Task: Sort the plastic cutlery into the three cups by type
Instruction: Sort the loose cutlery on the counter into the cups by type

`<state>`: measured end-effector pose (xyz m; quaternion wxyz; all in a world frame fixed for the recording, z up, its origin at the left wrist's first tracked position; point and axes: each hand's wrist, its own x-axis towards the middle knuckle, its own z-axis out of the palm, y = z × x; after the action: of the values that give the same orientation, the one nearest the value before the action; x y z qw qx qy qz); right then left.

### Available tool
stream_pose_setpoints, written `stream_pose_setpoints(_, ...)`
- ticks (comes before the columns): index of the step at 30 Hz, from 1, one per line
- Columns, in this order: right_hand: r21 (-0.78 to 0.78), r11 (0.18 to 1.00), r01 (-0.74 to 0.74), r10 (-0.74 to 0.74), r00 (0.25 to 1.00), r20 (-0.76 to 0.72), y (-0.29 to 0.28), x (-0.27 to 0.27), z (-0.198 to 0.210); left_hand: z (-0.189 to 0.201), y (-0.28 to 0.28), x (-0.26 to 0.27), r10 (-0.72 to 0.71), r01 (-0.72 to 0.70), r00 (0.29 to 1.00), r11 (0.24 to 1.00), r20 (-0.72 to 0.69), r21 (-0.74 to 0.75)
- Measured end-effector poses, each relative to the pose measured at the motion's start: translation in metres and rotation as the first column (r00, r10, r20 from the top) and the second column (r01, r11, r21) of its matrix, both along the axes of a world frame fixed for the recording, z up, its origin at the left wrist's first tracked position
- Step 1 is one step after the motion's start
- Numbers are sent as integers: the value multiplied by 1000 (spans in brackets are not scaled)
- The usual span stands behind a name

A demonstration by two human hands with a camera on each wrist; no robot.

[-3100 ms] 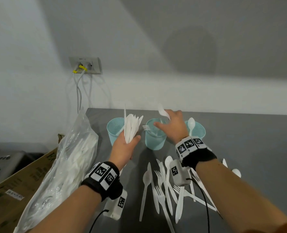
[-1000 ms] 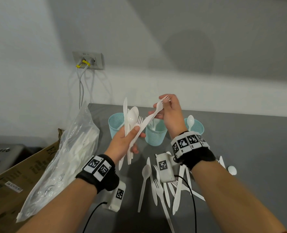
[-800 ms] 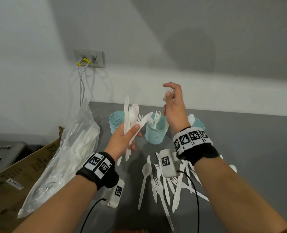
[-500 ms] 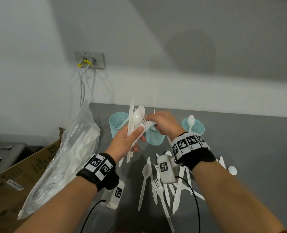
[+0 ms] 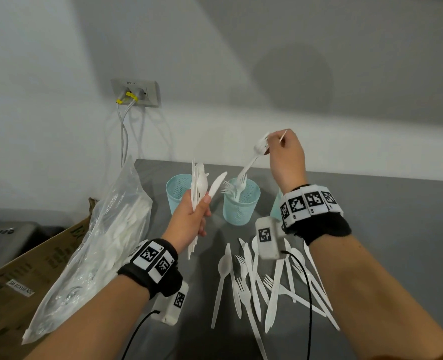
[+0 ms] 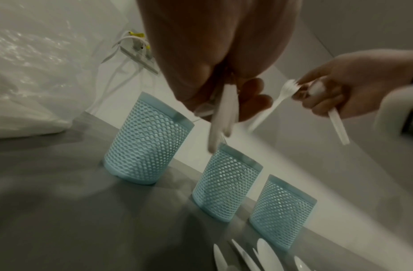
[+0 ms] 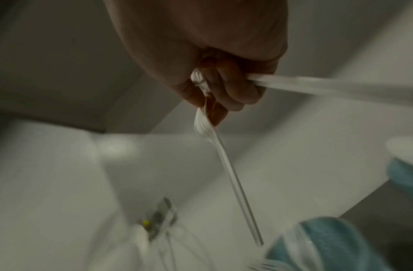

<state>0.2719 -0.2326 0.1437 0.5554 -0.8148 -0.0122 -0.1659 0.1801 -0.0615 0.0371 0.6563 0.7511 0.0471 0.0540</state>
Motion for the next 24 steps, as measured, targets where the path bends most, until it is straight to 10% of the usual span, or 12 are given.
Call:
stream_pose_setpoints(6, -465, 877, -122, 17, 974, -224, -3, -3, -57, 3, -4, 3, 44, -44, 999, 997, -2, -56)
stream_pose_setpoints(18, -32, 982, -184, 185, 982, 26, 12, -9, -39, 7, 2, 2, 58, -74, 995, 978, -87, -195)
stream_pose_setpoints(24, -230, 950, -212, 180, 972, -152, 7, 2, -84, 9, -2, -2, 3, -22, 996, 975, -84, -223)
